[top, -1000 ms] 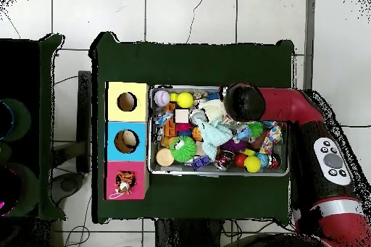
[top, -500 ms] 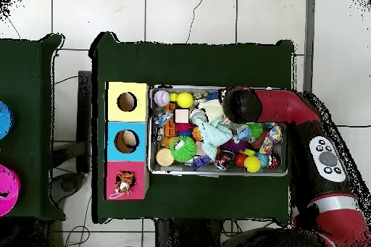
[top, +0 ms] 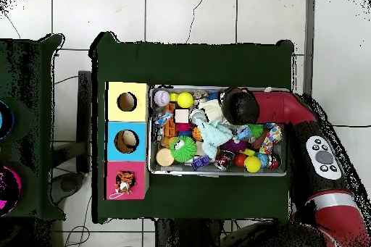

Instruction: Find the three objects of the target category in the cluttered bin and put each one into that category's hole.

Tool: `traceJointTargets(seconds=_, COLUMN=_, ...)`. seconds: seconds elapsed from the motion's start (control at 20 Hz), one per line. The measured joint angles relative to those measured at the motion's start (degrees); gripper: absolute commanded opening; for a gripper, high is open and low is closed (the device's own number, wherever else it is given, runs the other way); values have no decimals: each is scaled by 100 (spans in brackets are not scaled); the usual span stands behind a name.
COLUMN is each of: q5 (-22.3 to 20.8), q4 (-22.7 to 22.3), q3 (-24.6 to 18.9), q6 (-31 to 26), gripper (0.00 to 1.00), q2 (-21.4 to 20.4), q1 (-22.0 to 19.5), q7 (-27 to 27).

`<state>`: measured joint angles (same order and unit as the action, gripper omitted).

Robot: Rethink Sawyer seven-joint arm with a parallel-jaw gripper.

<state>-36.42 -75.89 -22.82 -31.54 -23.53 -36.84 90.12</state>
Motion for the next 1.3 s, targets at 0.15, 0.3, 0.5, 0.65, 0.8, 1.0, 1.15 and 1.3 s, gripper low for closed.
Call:
traceJointTargets(seconds=0.15, q5=-142, q4=39, q3=6, q6=101, gripper=100, q2=111, q1=11, q7=0)
traceJointTargets(seconds=0.3, q5=-327, q4=52, q3=21, q6=173, gripper=100, q2=154, q1=38, q7=0)
traceJointTargets(seconds=0.5, q5=-484, q4=72, q3=60, q6=176, gripper=100, q2=146, q1=109, q7=0)
traceJointTargets(seconds=0.65, q5=-535, q4=93, q3=104, q6=177, gripper=100, q2=146, q1=159, q7=0)
traceJointTargets(seconds=0.8, q5=-663, q4=140, q3=203, q6=176, gripper=100, q2=146, q1=280, q7=0)
traceJointTargets(seconds=1.0, q5=-921, q4=281, q3=361, q6=190, gripper=0, q2=154, q1=430, q7=0)
traceJointTargets(seconds=1.15, q5=-983, q4=291, q3=371, q6=194, gripper=0, q2=162, q1=457, q7=0)
traceJointTargets(seconds=1.3, q5=-1054, q4=300, q3=389, q6=195, gripper=0, q2=162, q1=489, q7=0)
